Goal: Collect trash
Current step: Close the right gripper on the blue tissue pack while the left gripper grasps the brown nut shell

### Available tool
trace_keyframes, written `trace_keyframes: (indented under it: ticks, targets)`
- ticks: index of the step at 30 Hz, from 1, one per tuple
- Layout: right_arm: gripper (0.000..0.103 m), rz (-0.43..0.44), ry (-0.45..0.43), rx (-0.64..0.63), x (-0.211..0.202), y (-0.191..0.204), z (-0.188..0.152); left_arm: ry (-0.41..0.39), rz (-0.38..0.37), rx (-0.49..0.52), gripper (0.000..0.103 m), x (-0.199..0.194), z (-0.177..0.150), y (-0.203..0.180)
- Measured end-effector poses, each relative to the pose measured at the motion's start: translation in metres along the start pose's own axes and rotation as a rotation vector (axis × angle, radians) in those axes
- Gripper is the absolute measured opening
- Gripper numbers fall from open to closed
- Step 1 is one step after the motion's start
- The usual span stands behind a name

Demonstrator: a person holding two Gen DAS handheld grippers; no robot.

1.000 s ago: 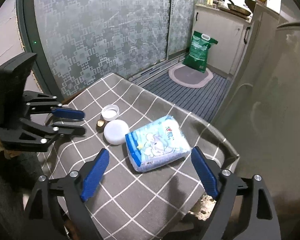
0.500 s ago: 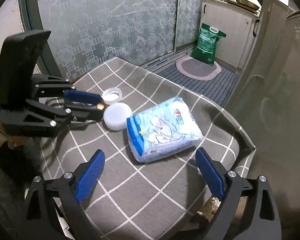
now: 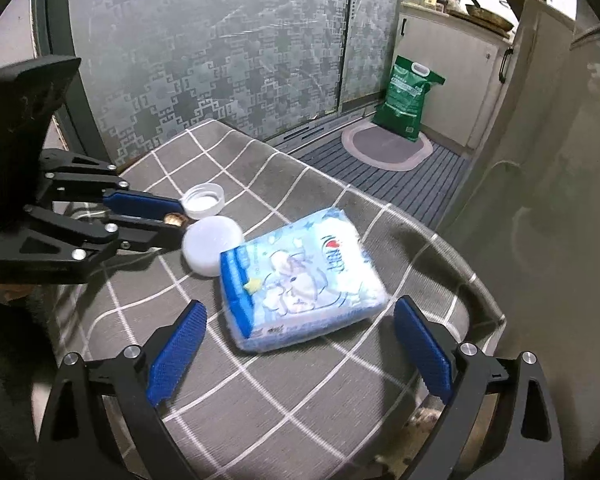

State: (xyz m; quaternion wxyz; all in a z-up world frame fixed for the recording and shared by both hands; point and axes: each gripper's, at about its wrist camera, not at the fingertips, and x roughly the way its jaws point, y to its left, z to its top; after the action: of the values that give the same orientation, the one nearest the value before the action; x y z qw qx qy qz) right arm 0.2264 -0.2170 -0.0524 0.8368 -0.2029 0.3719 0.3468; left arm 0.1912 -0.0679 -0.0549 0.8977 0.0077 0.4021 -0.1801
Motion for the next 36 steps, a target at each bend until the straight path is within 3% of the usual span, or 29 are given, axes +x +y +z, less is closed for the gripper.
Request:
trace_keyframes:
  ticks: [5, 13, 16, 20, 23, 30, 36]
  targets:
    - [0.095, -0.059, 0.02, -0.08, 0.004, 0.006, 0.002, -0.001, -0.005, -0.016, 0.022, -0.004, -0.001, 0.003]
    - [0.095, -0.043, 0.021, -0.084, 0.013, 0.007, 0.01, -0.014, -0.027, -0.026, 0.022, -0.014, -0.003, 0.006]
    - [0.095, -0.01, 0.037, -0.049, 0.017, 0.002, 0.012, -0.02, -0.034, -0.027, 0.022, -0.018, -0.002, 0.007]
    - [0.08, 0.015, 0.035, -0.017, 0.015, 0.0, 0.011, -0.026, -0.033, -0.032, 0.022, -0.023, -0.002, 0.008]
    - [0.076, 0.011, 0.042, -0.006, 0.015, 0.003, 0.011, -0.039, -0.036, -0.039, 0.022, -0.029, -0.001, 0.011]
    - [0.075, 0.001, 0.027, 0.019, 0.007, 0.008, 0.015, -0.08, -0.028, -0.058, 0.022, -0.048, 0.0, 0.02]
    - [0.075, 0.067, -0.058, 0.143, -0.016, 0.006, 0.03, -0.116, -0.013, -0.077, 0.022, -0.07, -0.003, 0.032]
